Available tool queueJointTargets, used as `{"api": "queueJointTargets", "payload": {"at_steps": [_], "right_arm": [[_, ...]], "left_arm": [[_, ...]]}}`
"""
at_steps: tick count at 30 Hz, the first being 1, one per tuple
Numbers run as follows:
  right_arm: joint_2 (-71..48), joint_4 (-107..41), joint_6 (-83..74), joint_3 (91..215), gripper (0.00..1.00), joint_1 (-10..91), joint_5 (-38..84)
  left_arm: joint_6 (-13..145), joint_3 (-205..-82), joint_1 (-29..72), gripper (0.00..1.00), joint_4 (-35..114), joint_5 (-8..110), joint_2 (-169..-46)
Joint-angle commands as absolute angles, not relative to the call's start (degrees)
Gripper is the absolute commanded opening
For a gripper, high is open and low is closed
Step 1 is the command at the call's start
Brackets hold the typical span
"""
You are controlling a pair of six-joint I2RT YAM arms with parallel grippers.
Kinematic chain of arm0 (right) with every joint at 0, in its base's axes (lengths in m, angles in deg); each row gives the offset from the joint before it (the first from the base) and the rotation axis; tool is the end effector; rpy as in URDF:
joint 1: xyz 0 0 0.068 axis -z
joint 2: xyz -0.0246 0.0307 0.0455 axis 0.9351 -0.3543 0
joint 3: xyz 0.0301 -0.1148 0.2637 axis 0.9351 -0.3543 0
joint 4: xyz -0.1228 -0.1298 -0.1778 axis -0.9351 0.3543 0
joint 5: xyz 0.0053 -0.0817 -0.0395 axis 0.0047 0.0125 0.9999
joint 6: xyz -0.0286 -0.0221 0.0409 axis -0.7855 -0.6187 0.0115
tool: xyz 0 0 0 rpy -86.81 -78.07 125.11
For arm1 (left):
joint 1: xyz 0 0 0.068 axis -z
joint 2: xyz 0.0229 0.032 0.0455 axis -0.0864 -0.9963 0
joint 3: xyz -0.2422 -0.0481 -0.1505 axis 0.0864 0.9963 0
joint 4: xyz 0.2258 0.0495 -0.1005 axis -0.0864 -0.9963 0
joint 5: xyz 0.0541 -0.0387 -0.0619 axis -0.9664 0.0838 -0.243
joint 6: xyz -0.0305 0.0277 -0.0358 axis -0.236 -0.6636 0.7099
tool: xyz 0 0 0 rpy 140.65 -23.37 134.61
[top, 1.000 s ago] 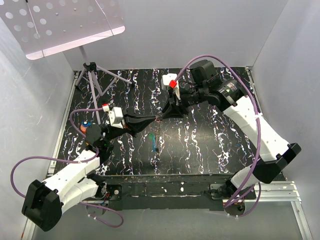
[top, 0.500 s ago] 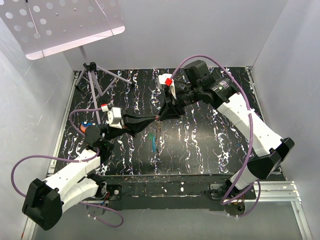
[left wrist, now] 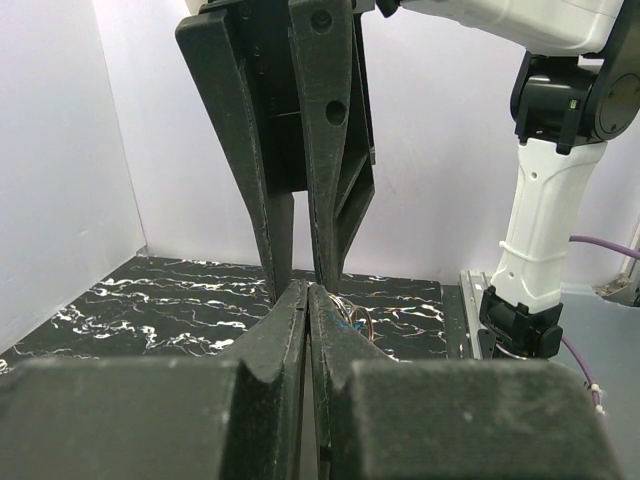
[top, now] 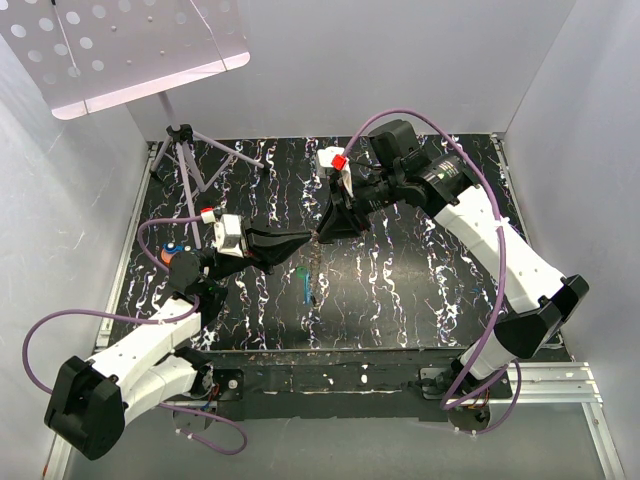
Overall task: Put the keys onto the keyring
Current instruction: Adjust the key on the keyring.
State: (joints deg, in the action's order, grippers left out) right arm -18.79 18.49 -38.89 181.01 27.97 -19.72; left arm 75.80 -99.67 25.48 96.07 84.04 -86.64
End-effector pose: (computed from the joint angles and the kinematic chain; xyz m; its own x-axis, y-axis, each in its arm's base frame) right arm 0.2084 0.2207 0.4548 0.0036 -0.3841 -0.9233 -0.9914 -0.1224 0.0471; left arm 0.1418 -0.1112 0.3488 0.1276 -0.3932 -0.9106 0.9691 0.2450 0.0300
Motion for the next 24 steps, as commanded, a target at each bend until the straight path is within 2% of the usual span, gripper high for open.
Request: {"api": "queueJointTargets", "payload": {"at_steps": [1, 12, 24], "right_arm": [[-18.55, 16.40, -37.79, 184.07, 0.30, 27.67, -22.06], [-18.99, 16.14, -37.00, 183.72, 0.22, 27.32, -21.89], [-19.34, 15.78, -36.30, 182.76, 0.22, 27.32, -20.66]], "left_arm": [[76.25, -100.14, 25.10, 0.00, 99.08, 83.39, -86.63], [76.60, -100.22, 25.10, 0.00, 99.43, 83.39, -86.54], [76.86, -100.22, 25.10, 0.00, 99.87, 83.30, -86.45]]}}
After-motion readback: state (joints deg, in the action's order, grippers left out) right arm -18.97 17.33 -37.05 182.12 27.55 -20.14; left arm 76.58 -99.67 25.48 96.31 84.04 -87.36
